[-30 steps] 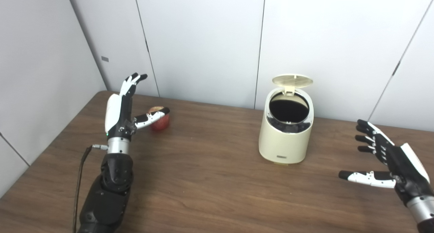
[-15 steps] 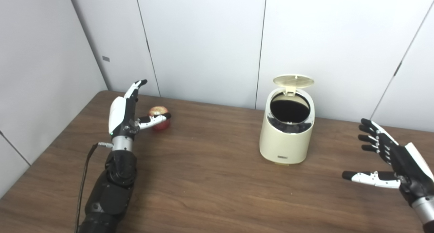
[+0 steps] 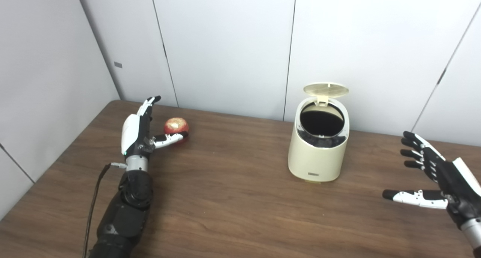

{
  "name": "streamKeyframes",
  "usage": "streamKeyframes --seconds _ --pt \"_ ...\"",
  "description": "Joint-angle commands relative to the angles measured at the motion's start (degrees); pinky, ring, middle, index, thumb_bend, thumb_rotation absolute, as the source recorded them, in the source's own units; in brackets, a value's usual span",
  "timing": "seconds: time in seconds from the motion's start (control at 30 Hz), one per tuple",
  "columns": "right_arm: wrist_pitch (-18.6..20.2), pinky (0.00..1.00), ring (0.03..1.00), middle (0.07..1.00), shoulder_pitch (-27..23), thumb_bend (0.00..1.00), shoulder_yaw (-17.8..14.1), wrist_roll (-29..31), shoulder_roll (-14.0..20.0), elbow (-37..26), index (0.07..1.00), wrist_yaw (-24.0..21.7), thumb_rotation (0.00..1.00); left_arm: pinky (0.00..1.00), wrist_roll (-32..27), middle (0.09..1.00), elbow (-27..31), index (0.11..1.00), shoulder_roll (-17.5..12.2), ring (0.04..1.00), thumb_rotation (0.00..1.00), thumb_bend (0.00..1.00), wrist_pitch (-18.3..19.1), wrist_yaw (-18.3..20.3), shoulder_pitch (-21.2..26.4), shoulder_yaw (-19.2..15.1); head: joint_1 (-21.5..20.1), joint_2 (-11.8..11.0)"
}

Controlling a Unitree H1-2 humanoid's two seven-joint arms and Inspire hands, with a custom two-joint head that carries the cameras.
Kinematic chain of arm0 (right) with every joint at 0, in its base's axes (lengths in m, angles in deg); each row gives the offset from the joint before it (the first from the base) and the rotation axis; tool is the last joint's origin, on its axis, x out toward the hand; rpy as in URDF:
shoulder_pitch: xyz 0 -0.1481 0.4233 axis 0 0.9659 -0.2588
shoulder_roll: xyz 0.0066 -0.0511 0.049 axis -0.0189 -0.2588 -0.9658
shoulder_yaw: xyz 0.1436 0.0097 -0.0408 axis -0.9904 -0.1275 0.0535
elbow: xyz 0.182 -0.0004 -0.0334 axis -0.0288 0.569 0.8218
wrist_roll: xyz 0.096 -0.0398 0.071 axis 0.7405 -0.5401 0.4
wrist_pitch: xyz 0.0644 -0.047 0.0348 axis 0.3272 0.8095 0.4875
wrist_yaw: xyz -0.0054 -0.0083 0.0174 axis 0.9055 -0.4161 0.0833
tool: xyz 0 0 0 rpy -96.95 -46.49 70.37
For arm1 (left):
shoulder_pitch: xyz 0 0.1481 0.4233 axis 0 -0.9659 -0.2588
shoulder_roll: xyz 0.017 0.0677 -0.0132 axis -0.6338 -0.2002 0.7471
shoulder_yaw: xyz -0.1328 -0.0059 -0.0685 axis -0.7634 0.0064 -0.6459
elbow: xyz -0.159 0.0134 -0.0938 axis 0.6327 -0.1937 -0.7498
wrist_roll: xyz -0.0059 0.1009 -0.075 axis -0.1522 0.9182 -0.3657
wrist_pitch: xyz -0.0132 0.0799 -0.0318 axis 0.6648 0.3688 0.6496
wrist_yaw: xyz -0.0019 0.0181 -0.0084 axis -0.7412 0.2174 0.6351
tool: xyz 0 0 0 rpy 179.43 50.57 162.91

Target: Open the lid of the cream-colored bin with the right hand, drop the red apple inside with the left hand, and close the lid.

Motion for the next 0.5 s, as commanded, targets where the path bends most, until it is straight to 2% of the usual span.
streamKeyframes --seconds 0.0,0.17,0.23,0.33,0.47 --pt "-0.3 0.78 0.846 0.906 -1.5 0.74 -0.7 -0.5 1.5 -2.6 0.921 0.3 0.07 0.83 0.4 0.955 -0.3 0.925 -2.2 0.970 0.16 0.89 -1.3 -1.7 2.9 0.1 0.1 0.0" --pt "-0.9 0.78 0.839 0.905 -1.4 0.74 -0.7 -0.2 1.5 -2.5 0.918 0.2 0.04 0.82 0.2 0.940 -2.0 0.917 -2.6 0.957 0.17 0.89 -1.9 -2.0 3.1 0.9 -0.2 0.2" --pt "-0.6 0.77 0.837 0.903 -1.4 0.74 -0.7 -0.4 1.6 -2.7 0.915 0.2 0.08 0.81 0.4 0.932 -3.1 0.911 -2.8 0.946 0.17 0.89 -2.6 -2.6 3.2 1.2 -0.2 0.2" --pt "-0.1 0.75 0.834 0.901 -1.1 0.75 -0.6 -0.8 1.6 -3.2 0.910 0.2 0.10 0.84 0.3 0.923 -4.6 0.903 -2.8 0.940 0.15 0.89 -3.9 -3.7 3.5 1.5 -0.4 0.2" --pt "0.2 0.75 0.834 0.896 -0.9 0.74 -0.6 -0.9 1.5 -3.8 0.914 0.0 0.09 0.82 0.3 0.906 -6.0 0.897 -2.5 0.930 0.15 0.89 -3.3 -4.8 3.9 1.8 -0.6 0.4"
